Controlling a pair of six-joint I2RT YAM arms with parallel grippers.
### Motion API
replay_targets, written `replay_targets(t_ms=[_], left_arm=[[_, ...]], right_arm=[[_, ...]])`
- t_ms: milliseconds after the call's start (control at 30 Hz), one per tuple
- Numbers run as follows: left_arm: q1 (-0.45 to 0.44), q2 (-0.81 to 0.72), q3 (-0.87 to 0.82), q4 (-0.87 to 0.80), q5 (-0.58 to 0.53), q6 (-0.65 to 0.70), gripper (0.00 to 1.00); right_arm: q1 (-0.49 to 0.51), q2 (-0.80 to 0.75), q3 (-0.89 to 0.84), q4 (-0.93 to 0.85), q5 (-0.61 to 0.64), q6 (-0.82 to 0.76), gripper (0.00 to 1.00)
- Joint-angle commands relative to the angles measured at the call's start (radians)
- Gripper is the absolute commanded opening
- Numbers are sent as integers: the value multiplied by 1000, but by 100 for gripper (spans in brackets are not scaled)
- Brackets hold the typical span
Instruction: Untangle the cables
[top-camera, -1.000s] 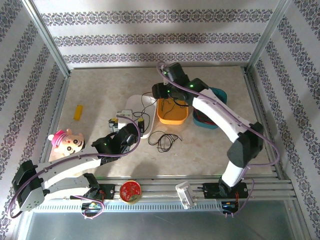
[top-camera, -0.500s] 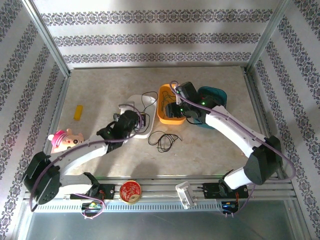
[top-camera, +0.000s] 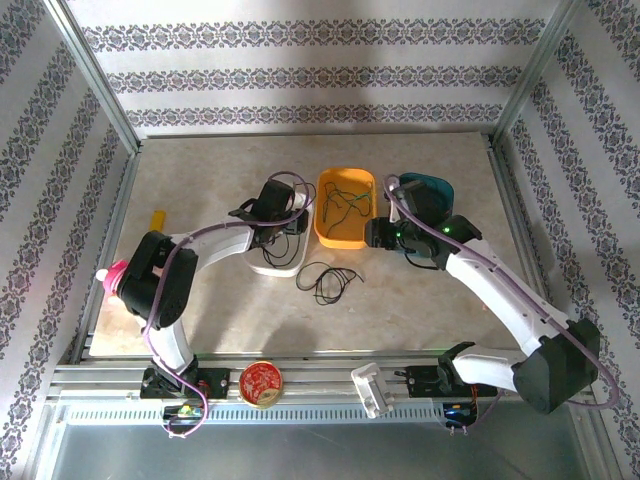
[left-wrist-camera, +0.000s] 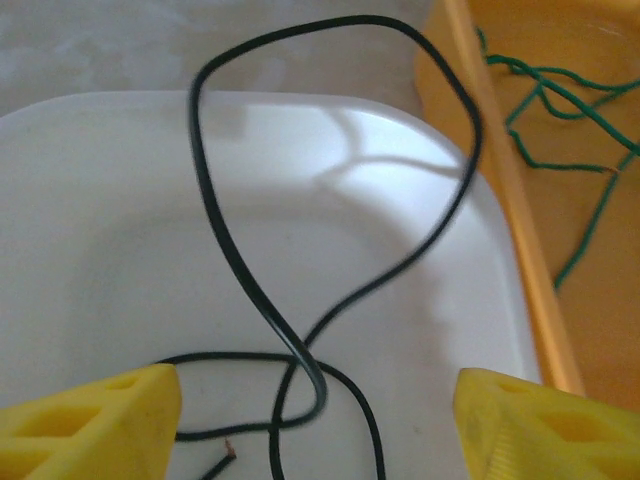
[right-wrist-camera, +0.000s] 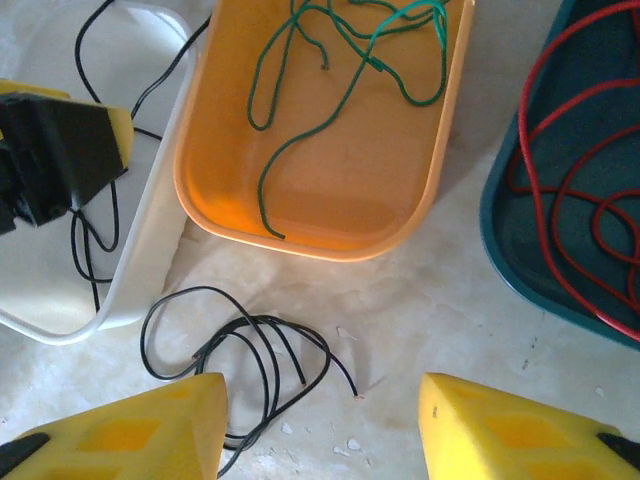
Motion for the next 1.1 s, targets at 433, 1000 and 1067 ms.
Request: replay_targets(t_ms=[433,1000,1067], left_arm=[[27,-120,-100,261,65,23,0],[28,-508,-485,214,15,-108,0],[28,-485,-495,218,19,-119,0]], right_arm=[[-12,-28,-52,-24,-33,-1,51],[-7,12,-85,2,-69,-2,50],[-7,15,-81,1,-73,-3,50]])
